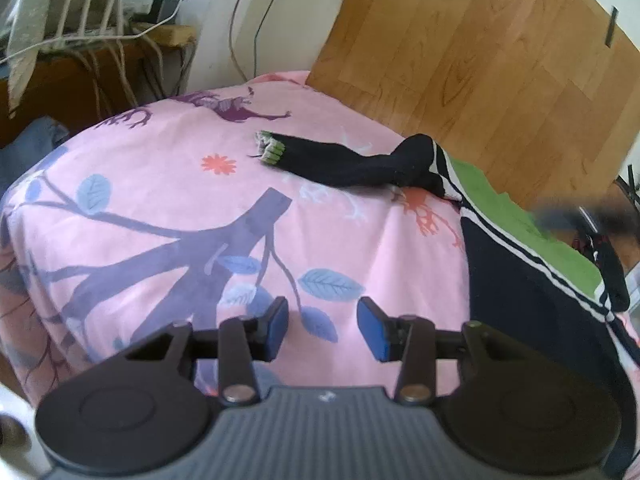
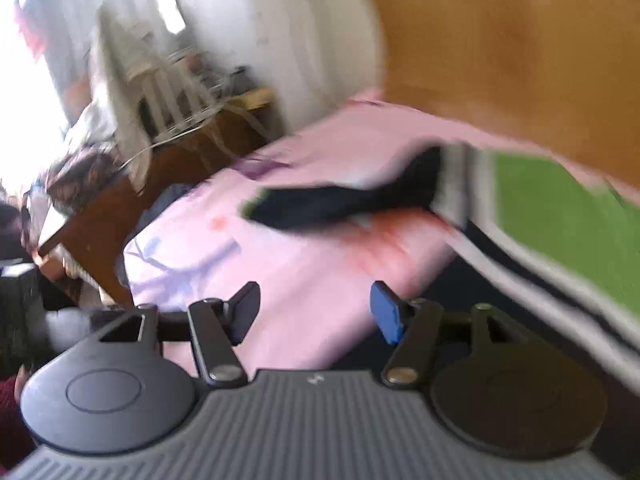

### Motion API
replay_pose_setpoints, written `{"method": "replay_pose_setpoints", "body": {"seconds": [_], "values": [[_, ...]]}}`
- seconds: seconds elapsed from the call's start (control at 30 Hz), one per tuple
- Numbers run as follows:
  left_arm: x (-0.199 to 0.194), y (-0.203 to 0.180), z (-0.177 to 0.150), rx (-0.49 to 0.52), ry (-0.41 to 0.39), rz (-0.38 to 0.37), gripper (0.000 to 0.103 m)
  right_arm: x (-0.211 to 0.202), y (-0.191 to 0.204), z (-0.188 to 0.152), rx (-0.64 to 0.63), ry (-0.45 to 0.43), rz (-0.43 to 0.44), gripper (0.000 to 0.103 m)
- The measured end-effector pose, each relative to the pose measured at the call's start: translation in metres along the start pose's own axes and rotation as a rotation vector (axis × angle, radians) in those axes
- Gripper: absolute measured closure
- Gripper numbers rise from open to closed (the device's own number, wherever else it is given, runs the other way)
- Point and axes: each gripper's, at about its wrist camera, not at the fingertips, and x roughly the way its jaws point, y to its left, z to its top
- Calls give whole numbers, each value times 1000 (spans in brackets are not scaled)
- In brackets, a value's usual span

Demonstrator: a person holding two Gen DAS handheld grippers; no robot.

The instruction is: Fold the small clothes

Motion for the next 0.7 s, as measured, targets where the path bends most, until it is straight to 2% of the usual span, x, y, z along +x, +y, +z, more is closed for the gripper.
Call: {"method": "replay_pose_setpoints", "body": {"seconds": [0.1, 0.17, 0.23, 0.3, 0.33, 0.37, 0.4, 0.43, 0.53, 0.7], "values": [[2, -3, -2, 22, -25, -9, 63, 61, 40, 42, -100, 46, 43, 39], [1, -5, -4, 33, -28, -20, 62, 107, 61, 60, -176, 75, 35, 39], [0, -4, -5, 39, -28, -29, 62, 141, 75, 63, -234, 106, -10, 38], [0, -3, -5, 39, -23, -30, 61, 181, 75, 62, -221, 171, -57, 39], [0, -2, -4, 35, -24, -40, 59, 195, 72, 62, -206, 197, -67, 41], [1, -1, -5, 33, -24, -48, 58, 204, 68, 61, -205, 208, -84, 49], [1, -1, -5, 35, -25, -53, 58, 206, 68, 62, -214, 163, -116, 66], [1, 0, -5, 37, -26, -56, 58, 206, 66, 66, -203, 158, -127, 90], [1, 3, -4, 31, -26, -72, 58, 178, 45, 86, -88, 76, -110, 91], [9, 3, 12, -20, -4, -107, 57, 71, -24, 122, 50, -143, -168, 91]]}}
